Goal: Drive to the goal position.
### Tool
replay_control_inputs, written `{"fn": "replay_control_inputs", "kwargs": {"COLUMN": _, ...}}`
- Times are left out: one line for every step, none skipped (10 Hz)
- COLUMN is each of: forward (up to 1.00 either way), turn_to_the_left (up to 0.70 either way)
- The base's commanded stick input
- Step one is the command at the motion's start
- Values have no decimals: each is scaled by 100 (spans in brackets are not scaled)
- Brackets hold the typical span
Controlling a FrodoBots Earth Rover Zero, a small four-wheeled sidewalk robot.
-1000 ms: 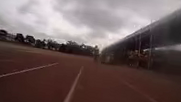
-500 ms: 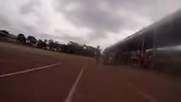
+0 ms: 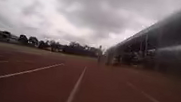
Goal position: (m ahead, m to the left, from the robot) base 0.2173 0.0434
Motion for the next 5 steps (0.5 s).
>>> {"fn": "replay_control_inputs", "kwargs": {"forward": 100, "turn_to_the_left": -1}}
{"fn": "replay_control_inputs", "kwargs": {"forward": 100, "turn_to_the_left": -1}}
{"fn": "replay_control_inputs", "kwargs": {"forward": 100, "turn_to_the_left": -1}}
{"fn": "replay_control_inputs", "kwargs": {"forward": 100, "turn_to_the_left": -1}}
{"fn": "replay_control_inputs", "kwargs": {"forward": 100, "turn_to_the_left": -1}}
